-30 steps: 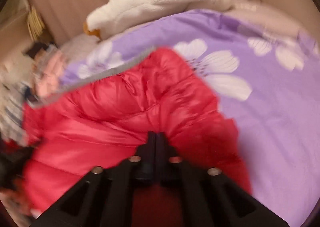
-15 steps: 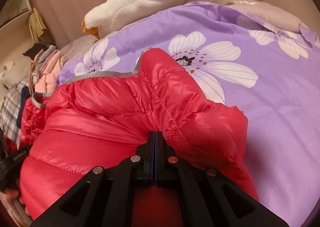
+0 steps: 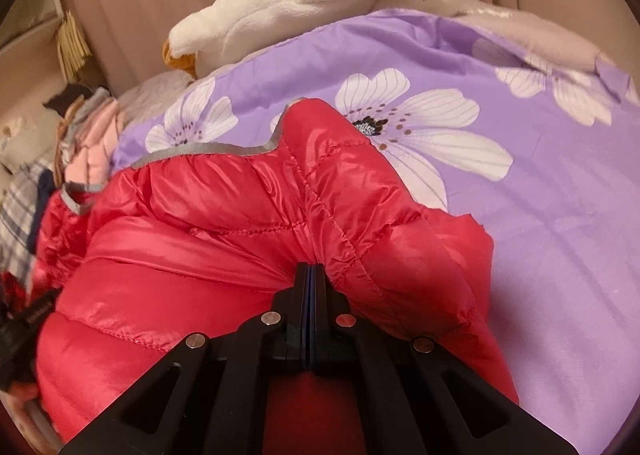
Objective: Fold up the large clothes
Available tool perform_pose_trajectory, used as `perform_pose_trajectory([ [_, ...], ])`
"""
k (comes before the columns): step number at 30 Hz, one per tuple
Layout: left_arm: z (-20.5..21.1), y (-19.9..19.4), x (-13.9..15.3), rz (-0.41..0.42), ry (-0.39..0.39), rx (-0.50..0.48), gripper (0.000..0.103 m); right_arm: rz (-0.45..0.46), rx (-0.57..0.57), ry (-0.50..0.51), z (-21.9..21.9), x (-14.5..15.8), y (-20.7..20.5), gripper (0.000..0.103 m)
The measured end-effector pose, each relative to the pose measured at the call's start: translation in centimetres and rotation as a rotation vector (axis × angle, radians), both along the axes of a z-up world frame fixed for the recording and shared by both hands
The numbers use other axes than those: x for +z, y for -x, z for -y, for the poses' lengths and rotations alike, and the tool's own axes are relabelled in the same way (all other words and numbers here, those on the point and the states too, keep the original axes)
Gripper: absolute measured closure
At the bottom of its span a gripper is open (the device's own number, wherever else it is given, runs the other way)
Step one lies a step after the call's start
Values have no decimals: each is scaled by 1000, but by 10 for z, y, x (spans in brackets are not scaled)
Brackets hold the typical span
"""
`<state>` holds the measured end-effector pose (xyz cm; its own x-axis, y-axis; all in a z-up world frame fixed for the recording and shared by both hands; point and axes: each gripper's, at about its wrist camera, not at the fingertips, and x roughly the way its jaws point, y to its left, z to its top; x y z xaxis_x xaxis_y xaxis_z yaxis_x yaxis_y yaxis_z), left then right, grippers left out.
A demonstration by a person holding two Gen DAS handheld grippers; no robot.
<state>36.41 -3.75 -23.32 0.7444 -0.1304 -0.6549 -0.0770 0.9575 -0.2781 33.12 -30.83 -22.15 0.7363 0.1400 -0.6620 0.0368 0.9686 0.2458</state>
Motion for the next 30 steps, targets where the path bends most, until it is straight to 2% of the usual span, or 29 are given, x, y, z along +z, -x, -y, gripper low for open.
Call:
perform_pose_trajectory([
  [2,-2,4,7,-6,-19,-3,98,-24,6,36,-1,7,2,103],
  [5,-8,13,26,-15,-70,4,98,-68,27,38,4,26,9,103],
  [6,-13,16,37,-2,-97,14,99,-66,34,18,7,34,11,103],
  [8,-26,17,57,44,-104,46,99,4,58,-32,16,55,14,103],
  [10,-40,9,65,64,-73,69,83,41,49,-25,21,67,7,103],
  [11,-43,3,63,45,-79,76,72,39,37,-3,22,68,-2,103],
  [12,-45,-8,55,7,-95,70,76,26,28,16,22,65,-11,103],
  [15,-46,-21,30,-23,-129,60,73,-53,10,42,22,34,-38,103],
  [17,-56,-24,20,-10,-60,58,73,-54,10,4,24,15,-42,103],
  [19,-72,-30,13,-12,64,61,73,-29,0,-30,29,7,-43,103],
  [22,-83,-36,1,-14,158,67,73,-19,-15,-1,24,1,-44,103],
  [23,-80,-36,-1,-12,150,72,73,-16,-19,22,20,0,-43,103],
  [26,-65,-38,-2,-15,63,81,73,-14,-29,54,15,-2,-44,103],
  [28,-65,-39,-2,-18,67,80,73,-12,-23,10,22,-4,-43,103],
  [30,-72,-38,-6,-16,106,77,73,-11,-15,-52,31,-7,-44,103],
])
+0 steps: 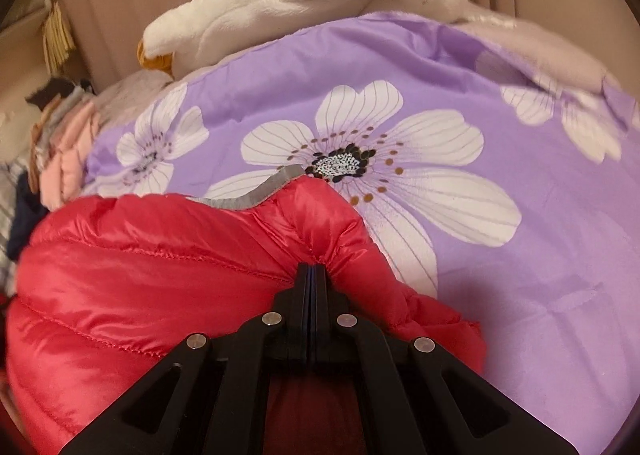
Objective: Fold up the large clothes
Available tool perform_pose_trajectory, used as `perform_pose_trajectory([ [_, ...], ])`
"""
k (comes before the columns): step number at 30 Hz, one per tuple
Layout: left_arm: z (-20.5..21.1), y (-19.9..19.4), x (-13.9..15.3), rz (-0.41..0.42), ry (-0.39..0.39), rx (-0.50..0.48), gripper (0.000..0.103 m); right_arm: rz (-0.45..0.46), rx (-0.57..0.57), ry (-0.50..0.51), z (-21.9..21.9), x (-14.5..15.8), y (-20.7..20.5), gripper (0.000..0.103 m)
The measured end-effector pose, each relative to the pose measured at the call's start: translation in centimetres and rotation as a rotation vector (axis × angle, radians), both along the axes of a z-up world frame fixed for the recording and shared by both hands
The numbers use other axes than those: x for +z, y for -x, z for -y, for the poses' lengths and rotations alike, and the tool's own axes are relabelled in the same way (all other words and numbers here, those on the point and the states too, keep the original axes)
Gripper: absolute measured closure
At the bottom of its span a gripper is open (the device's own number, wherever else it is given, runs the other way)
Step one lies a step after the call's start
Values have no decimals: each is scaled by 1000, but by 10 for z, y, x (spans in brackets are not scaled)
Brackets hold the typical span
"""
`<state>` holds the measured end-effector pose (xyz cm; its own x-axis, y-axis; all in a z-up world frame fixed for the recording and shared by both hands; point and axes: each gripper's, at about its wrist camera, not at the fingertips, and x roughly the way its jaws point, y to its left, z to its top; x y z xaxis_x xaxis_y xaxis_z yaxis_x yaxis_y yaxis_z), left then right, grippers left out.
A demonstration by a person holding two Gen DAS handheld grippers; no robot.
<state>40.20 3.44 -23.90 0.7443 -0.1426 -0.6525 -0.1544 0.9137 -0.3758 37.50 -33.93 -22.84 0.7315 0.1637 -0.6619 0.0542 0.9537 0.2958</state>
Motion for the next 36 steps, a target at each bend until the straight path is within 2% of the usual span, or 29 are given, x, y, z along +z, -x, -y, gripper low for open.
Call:
perform_pose_trajectory([
  [2,-3,0,-2,6,25,-2,73,6,0,-16,1,-2,1,103],
  [5,-2,2,-3,16,17,0,73,15,-7,9,-4,-2,3,103],
  [10,-3,2,-4,17,25,0,73,18,-7,-14,-2,-4,3,103],
  [12,-3,2,-4,15,20,3,73,13,-15,13,-5,-1,3,103],
  [15,1,6,7,-4,-32,18,72,-13,-28,120,-18,10,4,103],
  [17,13,18,26,-7,-131,16,73,-37,-38,168,-23,22,7,103],
  [18,17,23,35,6,-151,15,74,-38,-51,132,-24,32,13,103],
  [19,22,33,47,43,-128,3,74,-24,-52,69,-25,41,18,103],
  [21,31,49,73,130,-13,-57,71,31,-16,-56,-32,60,27,103],
  [22,38,52,83,166,17,-91,69,67,18,-79,-42,70,31,103],
  [23,47,53,88,177,22,-109,60,90,43,-72,-51,75,32,103],
  [24,57,50,88,162,-4,-112,55,108,64,-42,-63,78,32,100],
  [26,78,40,72,96,-54,-127,59,88,79,17,-87,66,25,89],
  [28,92,31,42,34,-55,-137,58,62,87,59,-101,45,16,86],
  [29,95,33,33,64,-72,-119,58,73,84,77,-103,40,13,86],
  [31,97,35,24,107,-76,-104,57,88,74,34,-96,29,10,86],
  [33,96,29,20,105,-61,-111,57,85,67,-6,-91,19,7,87],
  [36,100,19,16,95,-94,-114,57,105,48,59,-100,15,5,87],
])
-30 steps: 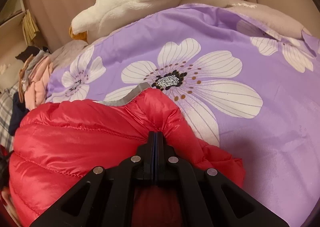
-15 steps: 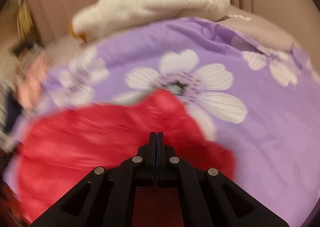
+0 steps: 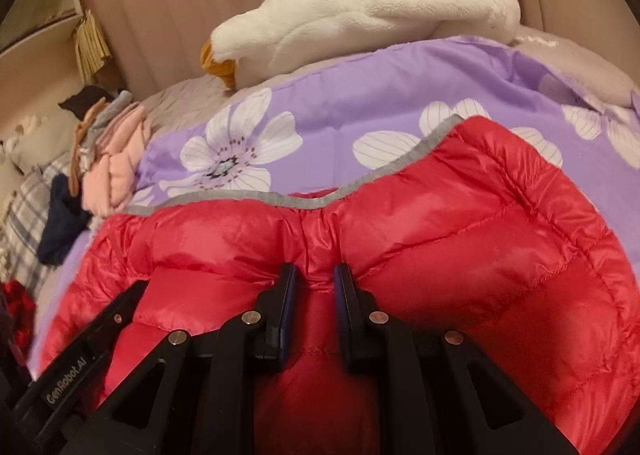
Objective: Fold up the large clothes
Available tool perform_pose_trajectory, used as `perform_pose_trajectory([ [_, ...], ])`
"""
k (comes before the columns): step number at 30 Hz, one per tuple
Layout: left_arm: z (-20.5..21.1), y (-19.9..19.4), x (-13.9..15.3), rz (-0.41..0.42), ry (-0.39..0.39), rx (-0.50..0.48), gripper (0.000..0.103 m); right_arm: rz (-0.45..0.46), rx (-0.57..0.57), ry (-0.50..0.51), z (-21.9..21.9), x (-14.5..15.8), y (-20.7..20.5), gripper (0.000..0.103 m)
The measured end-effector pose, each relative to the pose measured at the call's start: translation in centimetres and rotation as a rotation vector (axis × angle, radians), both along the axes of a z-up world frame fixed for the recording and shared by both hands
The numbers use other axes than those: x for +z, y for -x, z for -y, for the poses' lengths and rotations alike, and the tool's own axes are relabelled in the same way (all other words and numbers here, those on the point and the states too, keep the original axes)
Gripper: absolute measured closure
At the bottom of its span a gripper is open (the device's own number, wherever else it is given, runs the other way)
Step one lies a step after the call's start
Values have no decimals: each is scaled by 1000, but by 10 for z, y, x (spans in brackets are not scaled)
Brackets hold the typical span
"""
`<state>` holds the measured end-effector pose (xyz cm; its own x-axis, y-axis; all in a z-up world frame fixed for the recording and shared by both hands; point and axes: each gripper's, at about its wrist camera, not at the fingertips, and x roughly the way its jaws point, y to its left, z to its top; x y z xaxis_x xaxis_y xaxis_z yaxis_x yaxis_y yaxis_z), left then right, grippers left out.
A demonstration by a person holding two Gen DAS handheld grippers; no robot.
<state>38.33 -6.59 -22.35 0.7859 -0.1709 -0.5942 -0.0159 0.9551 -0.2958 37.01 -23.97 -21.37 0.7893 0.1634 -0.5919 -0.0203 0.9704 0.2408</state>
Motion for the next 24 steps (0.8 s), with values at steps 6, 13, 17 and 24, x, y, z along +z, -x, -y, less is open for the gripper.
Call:
perform_pose_trajectory([
  [6,2,-4,-6,-7,-21,1,57,-16,13,-32,4,-7,-7,87],
  [13,3,-4,-6,-6,-30,5,57,-14,4,-3,-1,-7,-5,87],
  [17,6,1,0,-20,-58,10,57,-35,15,4,0,1,0,87],
  [24,-45,87,43,-73,220,61,39,-20,15,-259,55,46,95,24],
])
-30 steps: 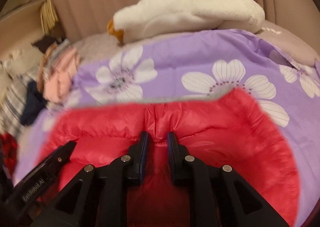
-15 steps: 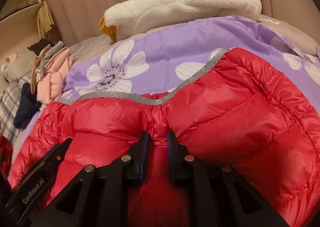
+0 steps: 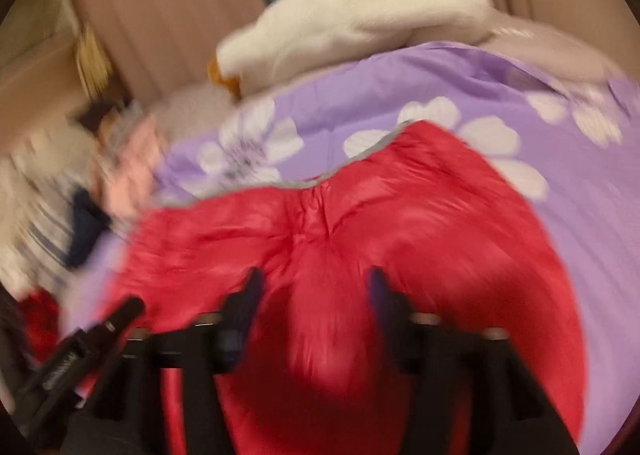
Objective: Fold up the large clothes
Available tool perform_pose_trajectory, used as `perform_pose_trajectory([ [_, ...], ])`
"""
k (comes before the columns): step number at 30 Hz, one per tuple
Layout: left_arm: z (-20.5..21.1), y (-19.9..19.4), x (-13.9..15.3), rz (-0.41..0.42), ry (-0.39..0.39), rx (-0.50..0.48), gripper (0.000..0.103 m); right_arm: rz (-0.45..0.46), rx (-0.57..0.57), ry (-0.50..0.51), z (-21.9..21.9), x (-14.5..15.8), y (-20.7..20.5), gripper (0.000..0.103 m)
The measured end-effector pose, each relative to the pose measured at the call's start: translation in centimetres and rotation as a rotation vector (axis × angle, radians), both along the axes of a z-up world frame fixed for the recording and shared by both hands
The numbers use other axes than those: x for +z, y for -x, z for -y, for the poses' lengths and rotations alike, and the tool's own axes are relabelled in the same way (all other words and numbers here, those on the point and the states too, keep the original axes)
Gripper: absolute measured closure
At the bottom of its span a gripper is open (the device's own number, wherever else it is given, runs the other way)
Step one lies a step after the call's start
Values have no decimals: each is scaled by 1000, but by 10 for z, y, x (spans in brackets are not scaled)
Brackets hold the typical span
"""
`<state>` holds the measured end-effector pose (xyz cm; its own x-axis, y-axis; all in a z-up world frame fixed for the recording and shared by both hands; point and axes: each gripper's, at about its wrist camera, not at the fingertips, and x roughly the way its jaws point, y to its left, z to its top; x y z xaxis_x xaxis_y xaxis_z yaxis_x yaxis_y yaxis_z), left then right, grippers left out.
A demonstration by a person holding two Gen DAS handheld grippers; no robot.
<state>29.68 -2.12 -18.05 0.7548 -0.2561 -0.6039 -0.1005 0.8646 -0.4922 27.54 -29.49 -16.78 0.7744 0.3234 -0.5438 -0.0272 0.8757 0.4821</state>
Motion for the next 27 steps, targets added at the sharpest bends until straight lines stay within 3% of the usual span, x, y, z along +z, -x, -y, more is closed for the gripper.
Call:
perform_pose_trajectory([
  [3,-28,47,6,-22,147,23,17,-44,-26,-110,26,1,49,22],
  [6,-40,87,-8,-83,277,-21,16,-163,-49,-215,45,-25,84,20],
  [8,-40,99,-23,-113,358,-38,16,-210,-76,-338,58,-48,100,20],
  [11,-36,99,-58,-198,494,-56,17,-283,-88,-557,68,-90,106,20],
  [13,-34,88,-79,-217,621,-71,16,-289,-91,-627,68,-104,102,20],
  [15,-34,74,-82,-221,649,-53,18,-234,-101,-651,67,-102,98,20],
  [18,-33,53,-72,-122,683,-84,18,-184,-85,-736,66,-105,76,20],
  [22,-35,19,-86,-119,774,-64,18,-173,-86,-796,61,-109,39,20],
  [26,-33,-7,-85,-93,770,-23,20,-128,-74,-798,53,-106,9,20],
  [27,-32,-10,-85,-92,751,-7,28,-124,-78,-777,50,-106,1,24],
])
